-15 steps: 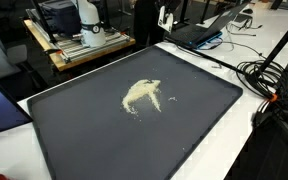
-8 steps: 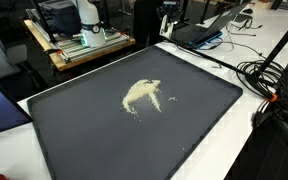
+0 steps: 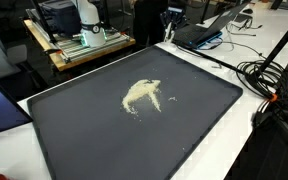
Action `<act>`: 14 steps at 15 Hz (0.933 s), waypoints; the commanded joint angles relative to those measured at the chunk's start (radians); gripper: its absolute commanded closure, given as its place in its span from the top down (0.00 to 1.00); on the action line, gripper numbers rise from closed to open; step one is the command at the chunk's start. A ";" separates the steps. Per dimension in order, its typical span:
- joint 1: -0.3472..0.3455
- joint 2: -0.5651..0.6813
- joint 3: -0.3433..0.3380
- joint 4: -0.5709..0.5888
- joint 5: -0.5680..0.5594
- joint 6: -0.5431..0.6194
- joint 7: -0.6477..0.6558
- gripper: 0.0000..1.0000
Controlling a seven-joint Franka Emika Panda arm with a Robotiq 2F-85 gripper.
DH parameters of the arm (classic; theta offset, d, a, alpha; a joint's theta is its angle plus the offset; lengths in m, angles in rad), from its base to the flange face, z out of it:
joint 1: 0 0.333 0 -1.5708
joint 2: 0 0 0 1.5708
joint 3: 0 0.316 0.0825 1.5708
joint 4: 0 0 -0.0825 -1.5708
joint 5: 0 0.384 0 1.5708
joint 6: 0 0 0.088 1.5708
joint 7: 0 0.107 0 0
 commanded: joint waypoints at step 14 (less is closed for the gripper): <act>0.122 0.229 0.018 0.290 -0.189 -0.340 -0.357 0.01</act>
